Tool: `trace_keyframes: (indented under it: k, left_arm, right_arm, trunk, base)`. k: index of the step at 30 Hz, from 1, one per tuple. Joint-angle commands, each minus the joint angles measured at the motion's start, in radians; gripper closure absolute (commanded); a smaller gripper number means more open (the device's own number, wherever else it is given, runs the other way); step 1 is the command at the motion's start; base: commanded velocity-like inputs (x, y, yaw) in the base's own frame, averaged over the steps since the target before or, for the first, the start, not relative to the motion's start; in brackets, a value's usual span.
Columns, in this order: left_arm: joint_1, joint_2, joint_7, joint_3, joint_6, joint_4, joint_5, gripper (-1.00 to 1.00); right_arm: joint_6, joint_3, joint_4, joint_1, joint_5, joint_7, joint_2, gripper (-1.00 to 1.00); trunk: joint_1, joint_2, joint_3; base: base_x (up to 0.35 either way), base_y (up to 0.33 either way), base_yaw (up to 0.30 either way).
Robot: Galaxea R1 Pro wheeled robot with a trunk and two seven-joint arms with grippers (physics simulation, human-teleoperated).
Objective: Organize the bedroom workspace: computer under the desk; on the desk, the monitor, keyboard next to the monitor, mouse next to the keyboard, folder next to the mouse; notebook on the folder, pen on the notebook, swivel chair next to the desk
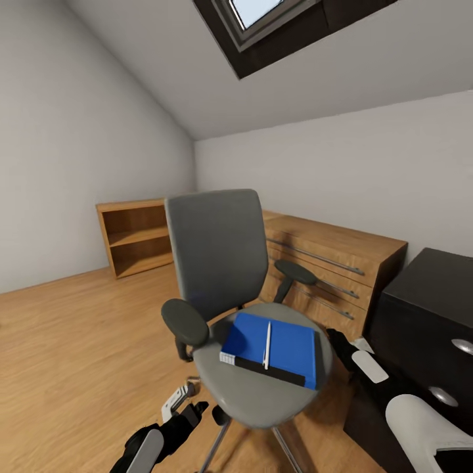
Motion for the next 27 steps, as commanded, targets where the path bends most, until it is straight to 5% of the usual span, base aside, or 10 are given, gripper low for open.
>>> trace_keyframes:
  k: [1,19,27]
  left_arm:
    - [-0.001,0.000,0.009,-0.002,0.003,-0.002,0.011,-1.00]
    - [-0.001,0.000,0.009,-0.002,0.003,-0.002,0.013,-1.00]
    - [-0.001,0.000,0.009,-0.002,0.003,-0.002,0.013,-1.00]
  right_arm:
    - [0.001,0.008,-0.002,0.000,-0.006,-0.008,-0.001,-1.00]
    - [0.002,0.009,-0.002,0.000,-0.006,-0.007,0.007,-1.00]
    - [0.003,0.009,-0.001,0.004,-0.006,-0.007,0.018,-1.00]
  trunk:
    - [-0.001,-0.001,-0.001]
    - [-0.001,-0.001,-0.001]
    - [-0.001,-0.001,-0.001]
  base:
    - [-0.278,0.000,0.000]
    - [-0.316,0.000,0.000]
    - [-0.130,0.000,0.000]
